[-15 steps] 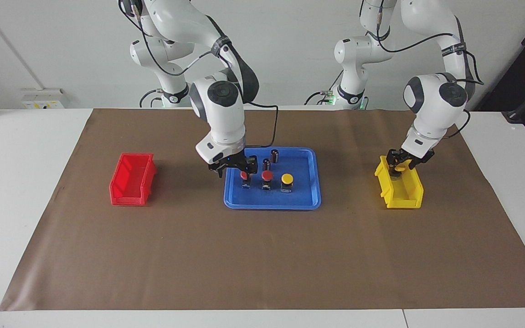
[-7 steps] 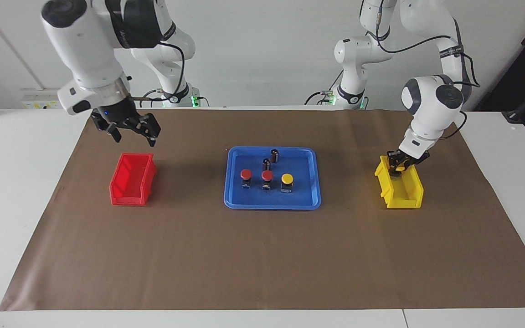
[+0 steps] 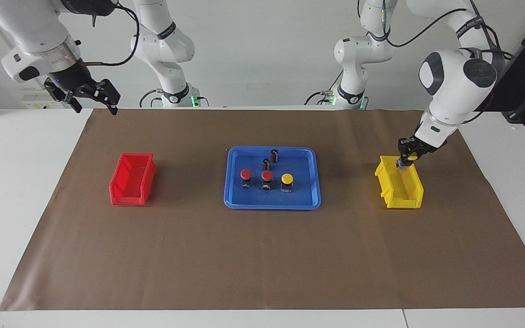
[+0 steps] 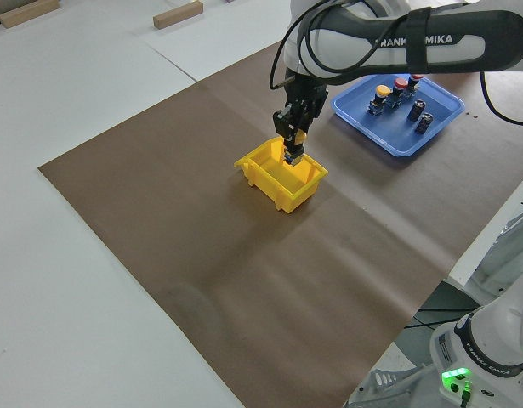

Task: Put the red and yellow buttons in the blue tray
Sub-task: 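Withdraw the right gripper while the left gripper grasps another yellow button, then place the second yellow button in the blue tray with the left gripper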

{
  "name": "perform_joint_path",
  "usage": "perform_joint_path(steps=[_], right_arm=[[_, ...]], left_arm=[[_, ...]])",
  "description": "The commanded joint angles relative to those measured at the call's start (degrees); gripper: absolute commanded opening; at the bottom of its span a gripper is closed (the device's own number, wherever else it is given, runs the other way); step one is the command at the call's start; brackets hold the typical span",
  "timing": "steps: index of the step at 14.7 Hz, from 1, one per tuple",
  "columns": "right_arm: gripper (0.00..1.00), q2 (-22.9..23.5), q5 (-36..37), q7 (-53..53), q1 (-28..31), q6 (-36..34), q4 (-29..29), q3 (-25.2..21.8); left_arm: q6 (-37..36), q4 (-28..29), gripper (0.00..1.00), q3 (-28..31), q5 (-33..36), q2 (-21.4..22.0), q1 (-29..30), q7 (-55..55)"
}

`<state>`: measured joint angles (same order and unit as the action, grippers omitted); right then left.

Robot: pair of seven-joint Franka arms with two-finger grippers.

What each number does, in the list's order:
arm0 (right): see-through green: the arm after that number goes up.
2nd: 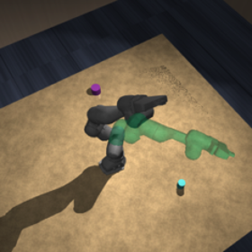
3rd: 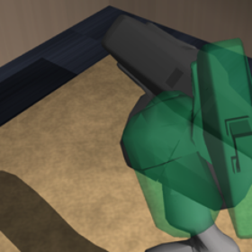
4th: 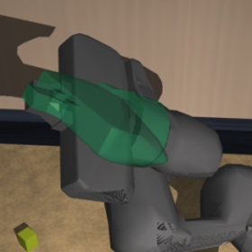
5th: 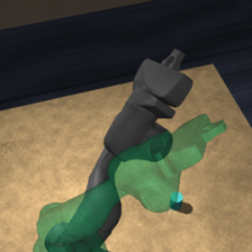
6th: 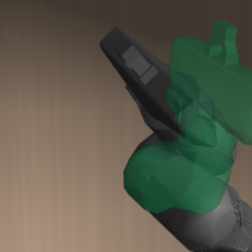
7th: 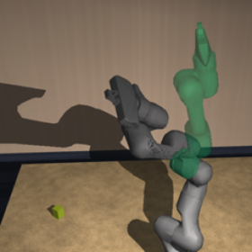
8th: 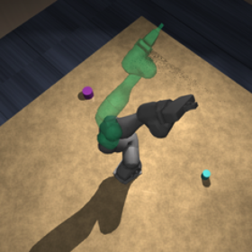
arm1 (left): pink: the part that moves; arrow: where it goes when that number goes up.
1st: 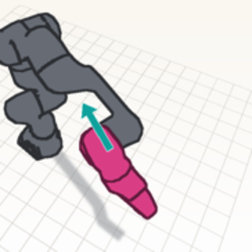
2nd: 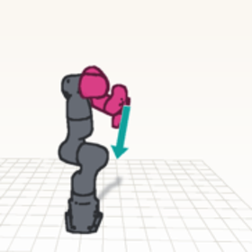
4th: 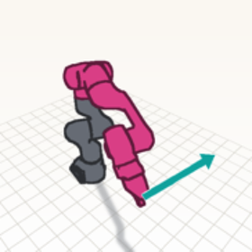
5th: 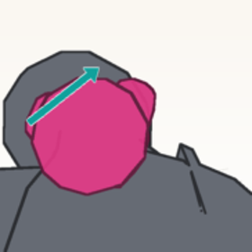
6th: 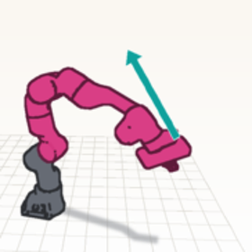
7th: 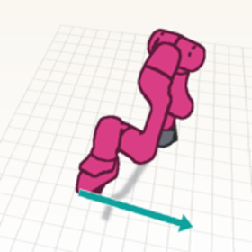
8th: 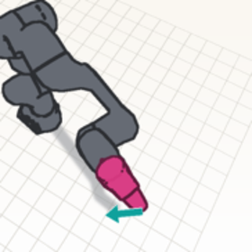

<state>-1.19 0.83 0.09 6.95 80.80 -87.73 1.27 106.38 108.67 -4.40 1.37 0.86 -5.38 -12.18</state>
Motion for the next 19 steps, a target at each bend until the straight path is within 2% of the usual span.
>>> perform_joint_path(steps=[1,7,16,17,18,19], right_arm=[[1.0,0.0,0.4,-2.1,1.1,-0.7,0.2,0.3],[1.0,-2.0,1.5,-3.3,1.4,3.0,-4.4,-1.9],[1.0,-2.2,1.5,-4.5,1.4,1.8,-4.2,-1.5],[1.0,-2.2,1.5,-4.6,1.3,1.8,-4.2,-1.5],[1.0,-2.2,1.5,-4.7,1.2,1.8,-4.2,-1.5],[1.0,-2.2,1.5,-5.1,1.2,1.7,-4.2,-1.5]], left_arm=[[6.7,3.0,0.01,0.2,-2.1,-2.9,-9.3,-12.1],[17.1,3.6,0.01,0.2,-3.0,-8.6,-22.6,-27.8],[21.8,3.7,0.02,0.4,-2.7,-14.8,-24.0,-28.3],[22.5,3.7,0.1,0.4,-2.6,-15.4,-23.9,-27.9],[23.4,3.7,0.25,0.4,-2.5,-15.5,-23.9,-27.9],[23.8,3.7,0.5,0.4,-2.5,-16.1,-23.9,-27.9]])
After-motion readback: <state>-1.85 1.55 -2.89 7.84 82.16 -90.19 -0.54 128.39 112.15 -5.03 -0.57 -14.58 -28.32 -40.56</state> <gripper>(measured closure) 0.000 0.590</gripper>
